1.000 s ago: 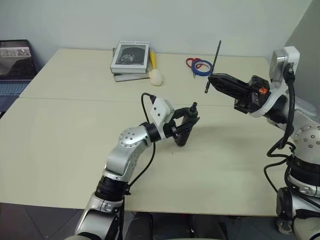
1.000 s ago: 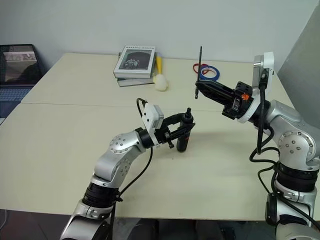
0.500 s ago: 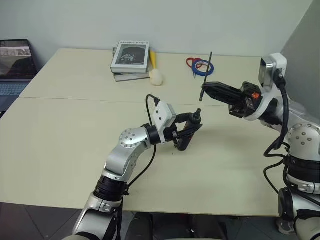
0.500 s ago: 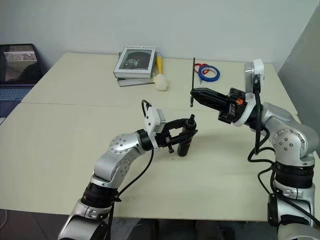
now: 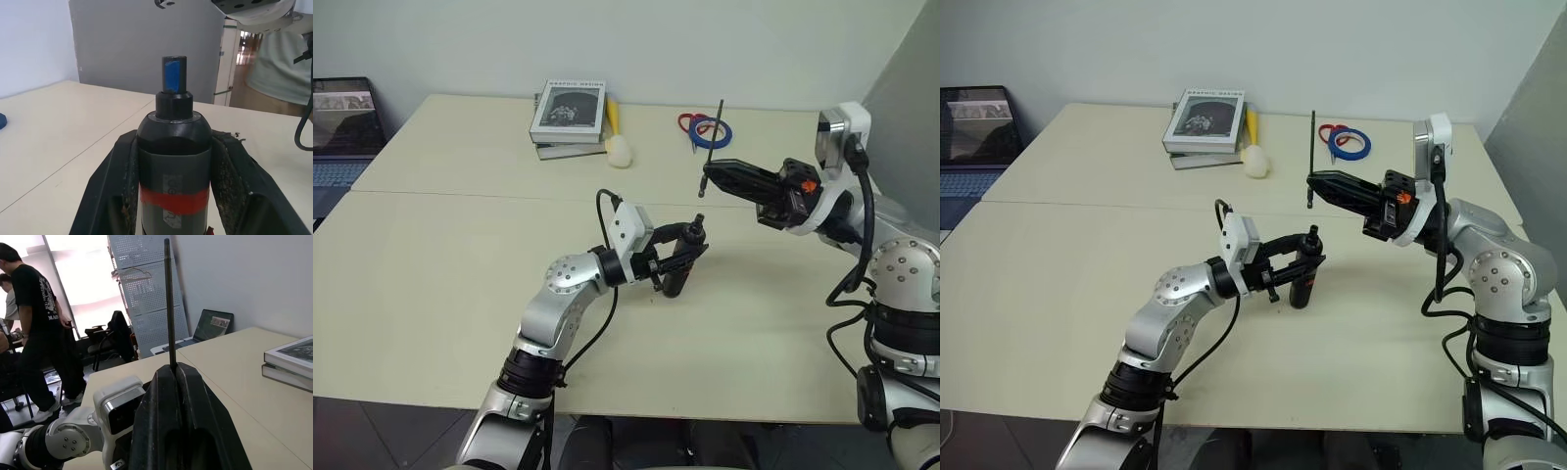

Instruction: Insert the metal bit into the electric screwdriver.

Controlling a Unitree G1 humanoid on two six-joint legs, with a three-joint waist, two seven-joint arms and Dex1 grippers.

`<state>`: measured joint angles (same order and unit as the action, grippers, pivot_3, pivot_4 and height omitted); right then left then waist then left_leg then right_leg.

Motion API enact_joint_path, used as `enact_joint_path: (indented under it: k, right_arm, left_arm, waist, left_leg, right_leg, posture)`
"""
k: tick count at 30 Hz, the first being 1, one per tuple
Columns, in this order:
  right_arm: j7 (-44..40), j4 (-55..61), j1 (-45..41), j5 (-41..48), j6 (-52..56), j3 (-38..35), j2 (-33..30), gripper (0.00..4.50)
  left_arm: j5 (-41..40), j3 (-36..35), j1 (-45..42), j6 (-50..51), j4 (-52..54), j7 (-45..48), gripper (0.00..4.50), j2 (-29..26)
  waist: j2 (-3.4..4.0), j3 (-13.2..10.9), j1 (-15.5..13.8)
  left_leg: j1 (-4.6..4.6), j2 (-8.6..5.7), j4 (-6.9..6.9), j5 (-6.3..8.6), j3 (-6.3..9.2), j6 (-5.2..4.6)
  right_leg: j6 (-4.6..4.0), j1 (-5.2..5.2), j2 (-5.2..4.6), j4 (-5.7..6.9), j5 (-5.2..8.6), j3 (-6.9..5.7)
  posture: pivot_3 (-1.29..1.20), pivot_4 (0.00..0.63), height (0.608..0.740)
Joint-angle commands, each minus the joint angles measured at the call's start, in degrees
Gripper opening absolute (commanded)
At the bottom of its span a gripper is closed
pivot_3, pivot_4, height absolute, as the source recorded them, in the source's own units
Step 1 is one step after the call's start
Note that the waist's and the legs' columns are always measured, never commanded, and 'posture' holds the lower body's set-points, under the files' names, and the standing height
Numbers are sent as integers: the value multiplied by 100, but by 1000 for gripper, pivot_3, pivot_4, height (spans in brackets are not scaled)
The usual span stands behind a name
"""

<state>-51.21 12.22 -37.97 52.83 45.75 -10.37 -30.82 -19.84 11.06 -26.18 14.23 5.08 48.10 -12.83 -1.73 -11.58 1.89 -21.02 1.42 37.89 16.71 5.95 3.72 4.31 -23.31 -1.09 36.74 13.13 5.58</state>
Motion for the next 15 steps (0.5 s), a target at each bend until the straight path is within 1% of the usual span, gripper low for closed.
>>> enact_joint_path:
  k: [1,7,15]
  right_arm:
    - [-89,32,73,27,-167,-91,-37,0]
    - [-274,-52,232,-57,-318,6,-63,0]
    - [-419,-108,202,-251,-529,159,-11,0]
  left_arm:
    - [10,11,78,-112,160,19,1643,-40]
    - [21,-13,103,-123,124,12,1643,-117]
    - [-43,-24,70,-102,102,164,1643,-267]
  waist:
    - [0,0,0]
    - [0,0,0]
    - [0,0,7]
  left_leg:
    - [0,0,0,0,0,0]
    - [2,0,0,0,0,0]
    - [4,2,0,0,0,0]
  right_leg:
    - [0,0,0,0,0,0]
    - [0,0,1,1,0,0]
    - [0,0,3,1,0,0]
  posture:
    - [0,150,740]
    - [0,150,740]
    - [0,150,740]
